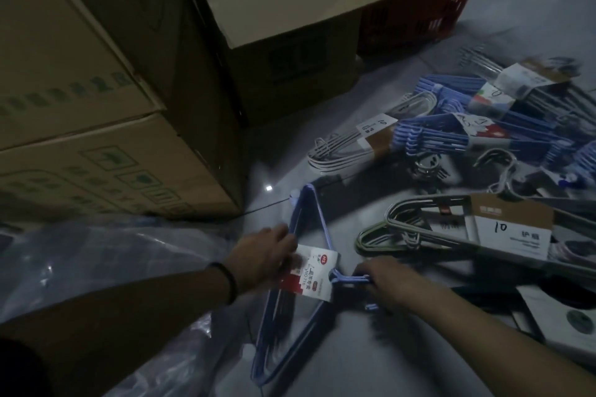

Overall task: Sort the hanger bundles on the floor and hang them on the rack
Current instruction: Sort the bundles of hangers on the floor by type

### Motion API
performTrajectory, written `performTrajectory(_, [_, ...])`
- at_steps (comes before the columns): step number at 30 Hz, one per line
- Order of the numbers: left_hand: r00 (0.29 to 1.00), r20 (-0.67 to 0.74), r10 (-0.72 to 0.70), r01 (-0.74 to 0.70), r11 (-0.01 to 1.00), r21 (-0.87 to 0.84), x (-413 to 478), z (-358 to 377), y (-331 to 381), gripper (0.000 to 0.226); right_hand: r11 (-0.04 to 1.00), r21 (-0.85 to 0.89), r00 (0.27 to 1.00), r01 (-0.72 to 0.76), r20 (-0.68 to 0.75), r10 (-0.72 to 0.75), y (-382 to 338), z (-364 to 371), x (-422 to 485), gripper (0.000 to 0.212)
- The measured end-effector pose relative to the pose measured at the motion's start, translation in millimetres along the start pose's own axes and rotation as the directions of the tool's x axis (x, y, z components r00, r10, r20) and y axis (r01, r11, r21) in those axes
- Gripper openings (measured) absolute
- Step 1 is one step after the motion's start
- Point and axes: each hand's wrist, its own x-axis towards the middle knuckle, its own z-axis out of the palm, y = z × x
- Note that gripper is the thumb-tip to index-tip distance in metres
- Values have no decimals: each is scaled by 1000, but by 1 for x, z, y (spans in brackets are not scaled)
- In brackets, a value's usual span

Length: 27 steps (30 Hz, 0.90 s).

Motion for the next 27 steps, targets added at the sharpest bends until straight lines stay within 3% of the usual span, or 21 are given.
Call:
performTrajectory(2, [995, 88, -38, 31, 996, 86, 15, -4, -7, 47, 999, 25, 997, -42, -57, 43, 5, 1, -1, 27])
performTrajectory(4, [951, 298, -83, 71, 996, 51, 36, -18, 3, 43, 998, 23, 996, -51, -77, 52, 9, -5, -5, 34])
performTrajectory(5, [894, 433, -116, 103, 993, 52, 50, -23, 9, 42, 999, 18, 995, -44, -91, 46, 10, -12, -8, 36])
performTrajectory(7, [708, 686, -168, 106, 986, 132, 85, -40, 23, 51, 999, 34, 986, -33, -160, 38, 13, -34, -16, 30])
performTrajectory(8, [609, 766, -203, 97, 978, 182, 105, -51, 32, 56, 996, 86, 972, -35, -228, 54, 18, -47, -19, 26])
performTrajectory(9, [577, 785, -225, 89, 973, 213, 124, -64, 41, 61, 987, 159, 948, -39, -306, 86, 24, -62, -23, 22])
performTrajectory(10, [592, 775, -223, 81, 972, 219, 143, -80, 49, 65, 972, 233, 912, -39, -389, 130, 31, -79, -27, 20])
performTrajectory(12, [778, 618, -113, 36, 990, 137, 178, -117, 62, 60, 929, 369, 811, -24, -536, 234, 47, -112, -34, 10])
performTrajectory(14, [913, 407, -22, 55, 996, -68, 208, -149, 75, 49, 874, 484, 727, -26, -591, 349, 63, -138, -36, 5])
performTrajectory(16, [974, 227, -25, 104, 933, -344, 237, -161, 87, 43, 782, 622, 682, -22, -563, 467, 79, -157, -29, 10])
performTrajectory(19, [989, 45, -144, 144, 815, -561, 273, -154, 92, 52, 468, 875, 643, 126, -431, 633, 94, -166, -11, 14])
performTrajectory(23, [961, 121, -250, 276, 822, -498, 305, -137, 91, 73, 97, 965, 698, 245, -245, 673, 95, -157, 6, 32])
performTrajectory(25, [950, 123, -286, 311, 866, -392, 317, -131, 94, 70, 45, 971, 717, 237, -206, 667, 100, -147, 10, 33])
performTrajectory(27, [938, 170, -301, 343, 872, -350, 329, -125, 98, 67, 94, 971, 715, 219, -226, 661, 108, -141, 10, 30])
